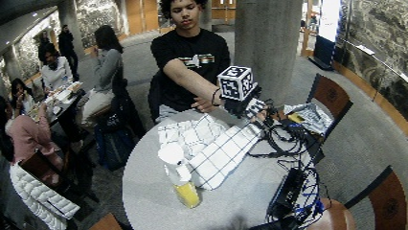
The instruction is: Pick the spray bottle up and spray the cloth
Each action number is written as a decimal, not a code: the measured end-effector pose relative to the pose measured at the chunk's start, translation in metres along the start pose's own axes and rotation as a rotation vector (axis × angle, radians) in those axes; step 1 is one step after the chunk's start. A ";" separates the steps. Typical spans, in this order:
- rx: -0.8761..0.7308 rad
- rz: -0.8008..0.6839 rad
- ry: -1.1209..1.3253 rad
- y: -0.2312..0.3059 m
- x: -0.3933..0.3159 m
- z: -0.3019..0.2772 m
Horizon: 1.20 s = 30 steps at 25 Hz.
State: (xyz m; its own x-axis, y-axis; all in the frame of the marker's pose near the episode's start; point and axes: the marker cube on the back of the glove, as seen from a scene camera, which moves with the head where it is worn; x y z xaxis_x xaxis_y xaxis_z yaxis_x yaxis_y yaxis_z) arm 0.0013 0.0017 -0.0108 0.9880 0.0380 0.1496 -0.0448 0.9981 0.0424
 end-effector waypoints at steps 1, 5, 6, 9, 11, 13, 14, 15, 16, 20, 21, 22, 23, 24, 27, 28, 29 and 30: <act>0.010 0.011 -0.041 0.001 0.002 -0.001; 0.042 0.061 -0.194 0.009 0.017 -0.008; 0.052 0.076 -0.233 0.012 0.022 -0.010; 0.089 0.126 -0.360 0.021 0.038 -0.017; 0.114 0.160 -0.436 0.026 0.049 -0.022; 0.139 0.195 -0.494 0.033 0.062 -0.026; 0.151 0.214 -0.517 0.036 0.068 -0.027; 0.162 0.232 -0.540 0.040 0.075 -0.029; 0.173 0.250 -0.563 0.043 0.082 -0.031; 0.218 0.313 -0.684 0.060 0.110 -0.039; 0.230 0.327 -0.714 0.065 0.117 -0.041; 0.241 0.340 -0.738 0.070 0.124 -0.043; 0.249 0.352 -0.755 0.076 0.130 -0.045; 0.257 0.363 -0.764 0.081 0.137 -0.048; 0.293 0.391 -0.769 0.095 0.157 -0.056; 0.308 0.401 -0.768 0.099 0.164 -0.060; 0.322 0.413 -0.765 0.103 0.172 -0.063; 0.335 0.425 -0.761 0.108 0.180 -0.066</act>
State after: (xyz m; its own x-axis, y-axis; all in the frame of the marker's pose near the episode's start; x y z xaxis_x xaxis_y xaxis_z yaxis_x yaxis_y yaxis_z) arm 0.1840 0.1194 -0.0445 0.5216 0.2364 0.8198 -0.5378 0.8371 0.1007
